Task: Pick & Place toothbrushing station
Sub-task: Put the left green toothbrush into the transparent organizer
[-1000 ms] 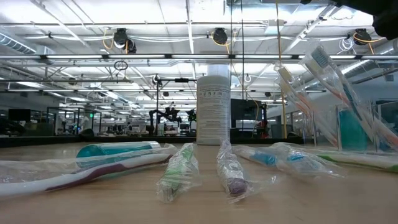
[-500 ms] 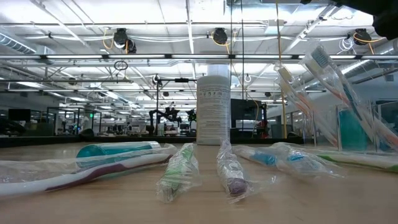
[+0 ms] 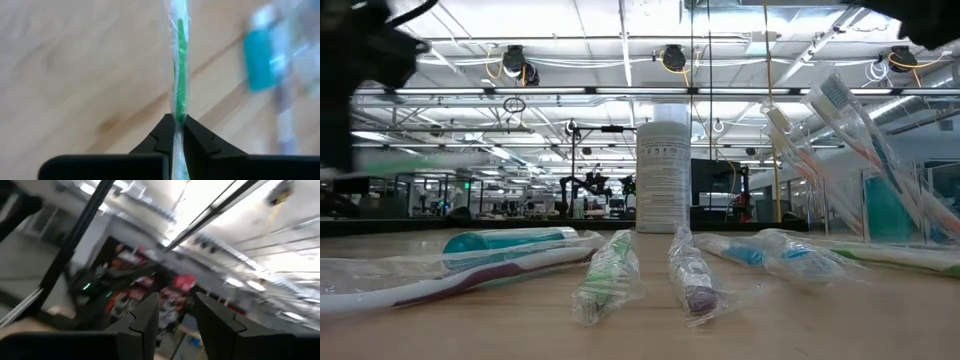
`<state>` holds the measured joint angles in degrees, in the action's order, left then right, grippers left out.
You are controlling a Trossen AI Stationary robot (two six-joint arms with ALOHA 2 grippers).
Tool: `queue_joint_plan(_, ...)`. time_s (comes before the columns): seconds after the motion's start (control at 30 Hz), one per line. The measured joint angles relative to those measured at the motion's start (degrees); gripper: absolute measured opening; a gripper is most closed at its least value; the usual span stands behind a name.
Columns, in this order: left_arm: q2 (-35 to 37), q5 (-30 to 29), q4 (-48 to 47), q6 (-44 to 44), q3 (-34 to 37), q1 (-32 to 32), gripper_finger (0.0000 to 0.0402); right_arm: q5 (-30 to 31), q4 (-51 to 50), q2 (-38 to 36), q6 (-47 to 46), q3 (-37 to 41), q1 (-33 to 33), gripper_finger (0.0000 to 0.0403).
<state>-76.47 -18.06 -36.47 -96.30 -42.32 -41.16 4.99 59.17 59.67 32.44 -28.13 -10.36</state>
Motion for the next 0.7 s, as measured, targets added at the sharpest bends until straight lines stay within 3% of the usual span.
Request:
queue_joint_plan(0.2, 0.1, -5.9, 10.9, 7.7, -1.4, 9.8, 0.0007, -8.8, -19.0, 8.9, 6.0, -10.2, 1.3, 0.0116)
queue_joint_plan(0.37, 0.1, -4.5, 24.7, 18.3, -1.5, 18.7, 0.0015, -18.6, -20.8, 18.5, 19.1, -14.5, 0.4, 0.0116)
queue_joint_plan(0.43, 0.1, -2.1, 29.8, 24.2, -1.5, 21.9, 0.002, -17.6, -20.7, 21.6, 23.4, -16.2, -0.6, 0.0116)
queue_joint_plan(0.6, 0.1, 3.8, 40.4, 36.8, -1.5, 29.2, 0.0007, -6.6, -20.3, 27.2, 27.2, -20.1, -1.7, 0.0116)
queue_joint_plan(0.7, 0.1, 5.0, 46.2, 41.5, -1.5, 32.5, 0.0006, -4.9, -20.6, 28.7, 28.9, -20.9, -1.7, 0.0116)
